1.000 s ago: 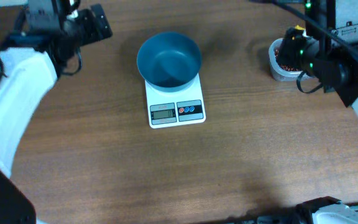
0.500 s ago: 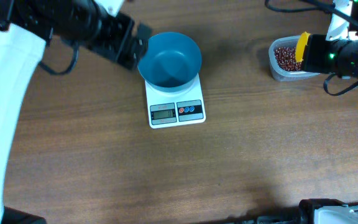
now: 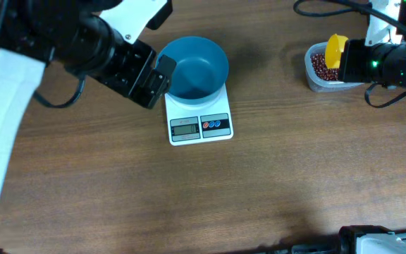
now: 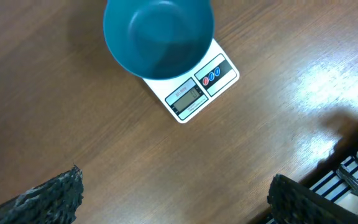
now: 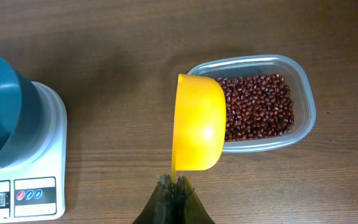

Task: Scoop item into bowl and weigh 50g on scale

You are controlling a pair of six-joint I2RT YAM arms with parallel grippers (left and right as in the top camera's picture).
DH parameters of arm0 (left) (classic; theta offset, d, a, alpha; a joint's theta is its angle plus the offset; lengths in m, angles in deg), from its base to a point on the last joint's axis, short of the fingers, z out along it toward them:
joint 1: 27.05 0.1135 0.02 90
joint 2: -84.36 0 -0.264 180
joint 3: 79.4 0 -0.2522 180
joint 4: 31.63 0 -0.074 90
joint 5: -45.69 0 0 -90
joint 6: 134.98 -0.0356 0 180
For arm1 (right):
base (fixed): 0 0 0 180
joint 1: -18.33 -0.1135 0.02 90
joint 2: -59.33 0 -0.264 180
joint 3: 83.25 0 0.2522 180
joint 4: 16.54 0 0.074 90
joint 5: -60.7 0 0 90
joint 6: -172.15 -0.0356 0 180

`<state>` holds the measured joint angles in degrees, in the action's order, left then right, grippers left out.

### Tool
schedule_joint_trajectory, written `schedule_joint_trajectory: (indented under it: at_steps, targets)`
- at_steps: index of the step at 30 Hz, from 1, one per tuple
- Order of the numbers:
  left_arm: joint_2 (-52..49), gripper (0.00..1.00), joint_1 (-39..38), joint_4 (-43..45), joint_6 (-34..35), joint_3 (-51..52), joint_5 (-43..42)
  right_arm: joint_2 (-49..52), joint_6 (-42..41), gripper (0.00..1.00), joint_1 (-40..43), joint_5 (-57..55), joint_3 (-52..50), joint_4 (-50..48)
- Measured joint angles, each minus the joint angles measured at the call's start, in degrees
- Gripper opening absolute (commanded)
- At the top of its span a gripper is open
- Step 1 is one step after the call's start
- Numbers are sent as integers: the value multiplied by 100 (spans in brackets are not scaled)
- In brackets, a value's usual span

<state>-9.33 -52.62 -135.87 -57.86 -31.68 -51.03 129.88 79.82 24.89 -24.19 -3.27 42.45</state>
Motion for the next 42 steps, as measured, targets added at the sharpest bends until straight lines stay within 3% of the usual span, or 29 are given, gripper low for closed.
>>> schedule_joint_trajectory:
  at_steps: [6,11,17,27,42]
  targets:
    - [662,99,-4,151,-107,372,-39,0,0,4,0,0,0,-7]
    - [1578,99,-4,1270,-105,2164,-39,0,2,4,0,2,0,-9]
    - [2699,99,-4,1569,-57,3587,-59,-2,2,4,0,22,0,-15]
    - [2708,99,-4,1810,-352,3626,-481,-2,0,4,0,22,0,2]
    - [2468,99,-4,1810,-518,3635,-225,-2,4,4,0,22,0,4]
